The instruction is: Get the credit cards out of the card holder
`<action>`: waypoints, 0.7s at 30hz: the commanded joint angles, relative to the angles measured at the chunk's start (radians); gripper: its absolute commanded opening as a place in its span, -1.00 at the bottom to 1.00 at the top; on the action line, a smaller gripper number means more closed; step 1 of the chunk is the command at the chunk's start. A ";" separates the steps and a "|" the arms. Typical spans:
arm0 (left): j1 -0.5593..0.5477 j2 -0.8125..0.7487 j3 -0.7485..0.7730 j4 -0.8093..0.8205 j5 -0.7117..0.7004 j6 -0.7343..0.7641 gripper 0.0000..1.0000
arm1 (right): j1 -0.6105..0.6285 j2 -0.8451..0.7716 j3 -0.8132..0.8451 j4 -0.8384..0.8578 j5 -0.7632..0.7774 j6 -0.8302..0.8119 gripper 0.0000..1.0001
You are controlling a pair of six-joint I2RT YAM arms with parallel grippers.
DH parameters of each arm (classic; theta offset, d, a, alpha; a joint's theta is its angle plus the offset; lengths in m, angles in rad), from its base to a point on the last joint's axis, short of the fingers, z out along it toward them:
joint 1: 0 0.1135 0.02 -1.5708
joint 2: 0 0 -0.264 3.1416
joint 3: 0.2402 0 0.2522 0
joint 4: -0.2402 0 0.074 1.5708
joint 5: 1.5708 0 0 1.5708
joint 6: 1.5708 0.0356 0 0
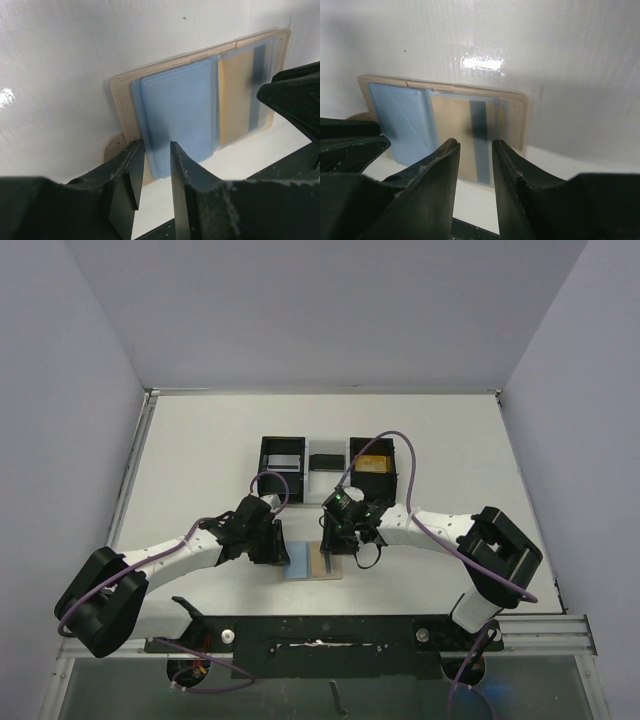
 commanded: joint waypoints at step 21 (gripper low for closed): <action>-0.003 0.005 0.016 0.031 0.020 0.008 -0.50 | 0.022 0.051 0.075 -0.031 0.035 -0.046 -0.48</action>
